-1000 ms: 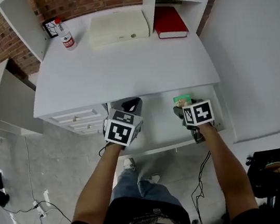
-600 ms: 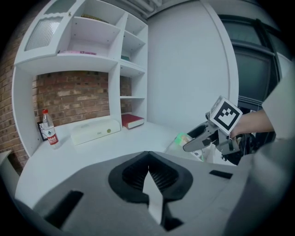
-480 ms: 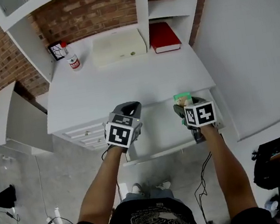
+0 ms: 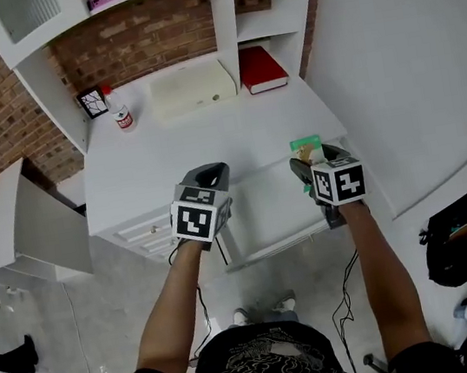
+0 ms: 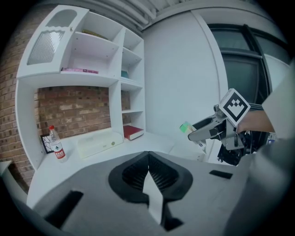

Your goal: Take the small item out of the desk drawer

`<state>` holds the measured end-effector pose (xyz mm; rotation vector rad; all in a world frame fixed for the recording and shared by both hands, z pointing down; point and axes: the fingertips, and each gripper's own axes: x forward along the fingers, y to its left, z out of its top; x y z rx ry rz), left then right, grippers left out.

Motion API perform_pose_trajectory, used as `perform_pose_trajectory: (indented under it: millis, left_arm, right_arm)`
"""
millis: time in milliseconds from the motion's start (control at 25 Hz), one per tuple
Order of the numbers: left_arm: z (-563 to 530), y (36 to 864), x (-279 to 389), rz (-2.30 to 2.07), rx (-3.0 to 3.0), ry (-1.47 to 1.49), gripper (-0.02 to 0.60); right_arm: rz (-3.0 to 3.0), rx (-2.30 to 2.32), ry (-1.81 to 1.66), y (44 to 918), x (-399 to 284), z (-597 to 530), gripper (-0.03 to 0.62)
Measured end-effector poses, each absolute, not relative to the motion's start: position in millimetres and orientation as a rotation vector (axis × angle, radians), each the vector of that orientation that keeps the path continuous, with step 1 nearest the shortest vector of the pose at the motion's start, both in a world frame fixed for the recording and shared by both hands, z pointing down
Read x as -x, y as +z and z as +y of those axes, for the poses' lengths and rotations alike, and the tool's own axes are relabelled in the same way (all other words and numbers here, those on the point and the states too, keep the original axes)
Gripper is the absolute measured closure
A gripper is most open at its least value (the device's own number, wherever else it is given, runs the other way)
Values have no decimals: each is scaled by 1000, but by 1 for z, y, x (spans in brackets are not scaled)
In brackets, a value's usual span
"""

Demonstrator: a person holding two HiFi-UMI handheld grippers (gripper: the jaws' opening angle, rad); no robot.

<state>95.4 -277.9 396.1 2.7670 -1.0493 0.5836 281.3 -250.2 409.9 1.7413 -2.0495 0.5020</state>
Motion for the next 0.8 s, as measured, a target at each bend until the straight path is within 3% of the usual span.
perform_pose_trajectory:
  millis: [800]
  left_arm:
    - [-255,362,-73,-903,-2892,527,575]
  right_arm:
    - [-1984,-2068,286,337,-250,-186,240]
